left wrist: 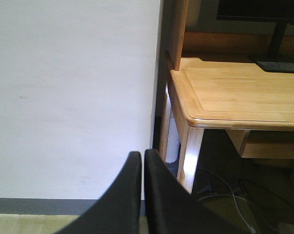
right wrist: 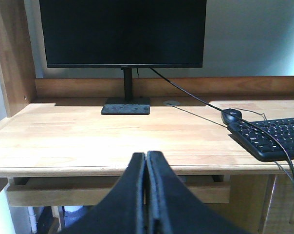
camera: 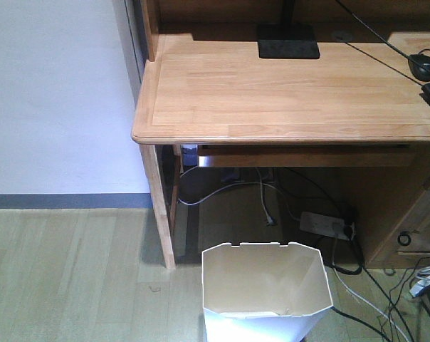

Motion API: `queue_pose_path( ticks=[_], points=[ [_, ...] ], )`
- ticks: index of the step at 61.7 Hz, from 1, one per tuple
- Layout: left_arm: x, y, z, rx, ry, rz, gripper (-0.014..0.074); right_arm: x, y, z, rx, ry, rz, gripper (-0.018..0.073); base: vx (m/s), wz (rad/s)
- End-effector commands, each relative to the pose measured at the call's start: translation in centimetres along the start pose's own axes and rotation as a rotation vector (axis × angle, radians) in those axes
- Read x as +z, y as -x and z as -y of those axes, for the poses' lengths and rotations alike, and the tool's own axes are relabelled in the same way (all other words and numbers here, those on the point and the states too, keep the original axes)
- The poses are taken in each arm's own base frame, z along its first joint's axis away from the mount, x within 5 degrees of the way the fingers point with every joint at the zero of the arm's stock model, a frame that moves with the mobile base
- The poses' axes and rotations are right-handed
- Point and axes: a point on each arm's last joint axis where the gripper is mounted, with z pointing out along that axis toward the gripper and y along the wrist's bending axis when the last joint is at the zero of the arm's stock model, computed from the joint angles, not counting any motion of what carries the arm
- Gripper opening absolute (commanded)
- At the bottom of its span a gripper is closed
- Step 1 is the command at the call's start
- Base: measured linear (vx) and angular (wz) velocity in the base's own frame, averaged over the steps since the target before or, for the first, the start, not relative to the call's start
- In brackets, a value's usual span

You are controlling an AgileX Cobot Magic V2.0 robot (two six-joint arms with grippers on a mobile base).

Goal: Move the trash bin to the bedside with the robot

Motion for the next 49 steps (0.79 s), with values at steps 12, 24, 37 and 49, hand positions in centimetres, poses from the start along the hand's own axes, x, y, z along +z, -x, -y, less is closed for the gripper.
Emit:
queue_pose_path(
  ticks=[12, 24, 37, 49],
  points=[
    [-0.02, 0.27, 0.00, -0.008, -0.003, 0.068, -0.0006, -0.10, 0.48, 0.04, -0.008, -0.007, 0.077, -0.0009, 0.00, 0.00],
    [-0.02, 0.27, 0.00, -0.008, -0.003, 0.068, -0.0006, -0.10, 0.48, 0.04, -0.008, -0.007, 0.077, -0.0009, 0.00, 0.00],
    [-0.02, 0.27, 0.00, -0.008, -0.003, 0.068, -0.0006, -0.10, 0.48, 0.02, -0.008, -0.003, 0.078, -0.0009, 0.00, 0.00],
    [-0.02, 0.28, 0.00, -0.009, -0.004, 0.068, -0.0006, -0.10, 0.48, -0.01, -0.008, 0.002, 0.078, -0.0009, 0.00, 0.00]
  ],
)
